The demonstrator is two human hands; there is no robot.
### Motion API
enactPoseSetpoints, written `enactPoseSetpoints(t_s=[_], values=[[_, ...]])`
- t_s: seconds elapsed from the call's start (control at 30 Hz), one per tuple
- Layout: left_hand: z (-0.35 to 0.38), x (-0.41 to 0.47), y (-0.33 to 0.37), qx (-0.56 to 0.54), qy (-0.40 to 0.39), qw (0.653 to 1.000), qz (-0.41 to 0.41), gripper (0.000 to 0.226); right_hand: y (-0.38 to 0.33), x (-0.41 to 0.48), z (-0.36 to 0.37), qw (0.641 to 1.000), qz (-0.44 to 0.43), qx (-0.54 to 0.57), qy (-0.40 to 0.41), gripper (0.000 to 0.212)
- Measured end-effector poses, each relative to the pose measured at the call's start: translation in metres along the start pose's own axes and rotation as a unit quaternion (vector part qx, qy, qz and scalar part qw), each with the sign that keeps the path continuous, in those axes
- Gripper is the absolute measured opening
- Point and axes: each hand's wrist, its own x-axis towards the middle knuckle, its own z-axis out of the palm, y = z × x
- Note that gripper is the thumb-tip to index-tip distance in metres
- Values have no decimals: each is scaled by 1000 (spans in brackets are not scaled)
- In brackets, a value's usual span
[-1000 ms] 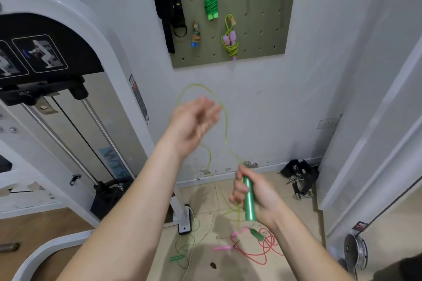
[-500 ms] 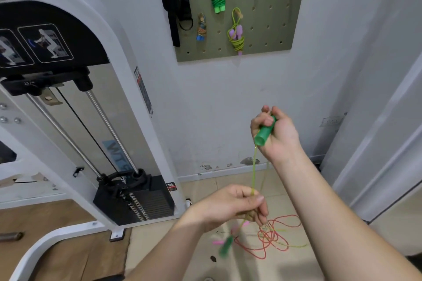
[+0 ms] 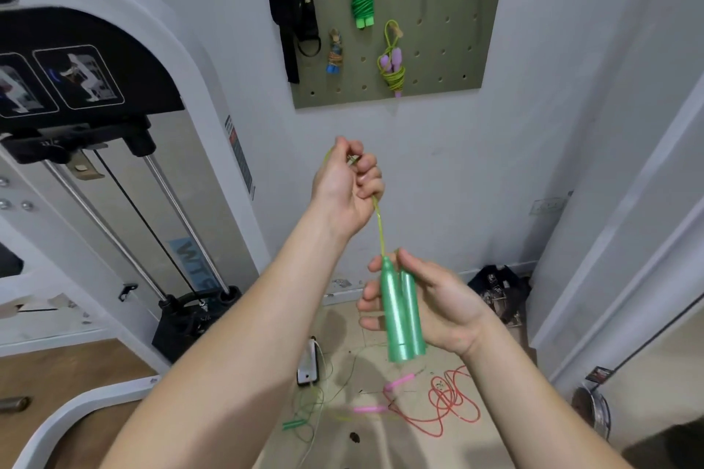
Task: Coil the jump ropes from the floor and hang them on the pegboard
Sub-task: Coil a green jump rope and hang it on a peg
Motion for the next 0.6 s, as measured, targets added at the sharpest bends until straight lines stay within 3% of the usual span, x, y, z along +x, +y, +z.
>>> enactPoseSetpoints(t_s=[0.1, 0.27, 0.47, 0.6], values=[[-6, 3, 2, -10, 4, 1000, -6, 41, -3, -1, 6, 998, -17, 46, 42, 39], [-15, 7, 3, -32, 17, 999, 9, 37, -4, 3, 22, 998, -37, 13, 56, 35], [-37, 12, 4, -13, 50, 999, 14, 39, -8, 3, 29, 998, -60, -20, -9, 29], [-50, 10, 3, 23, 79, 996, 43, 40, -13, 3, 31, 996, -82, 23, -41, 36]])
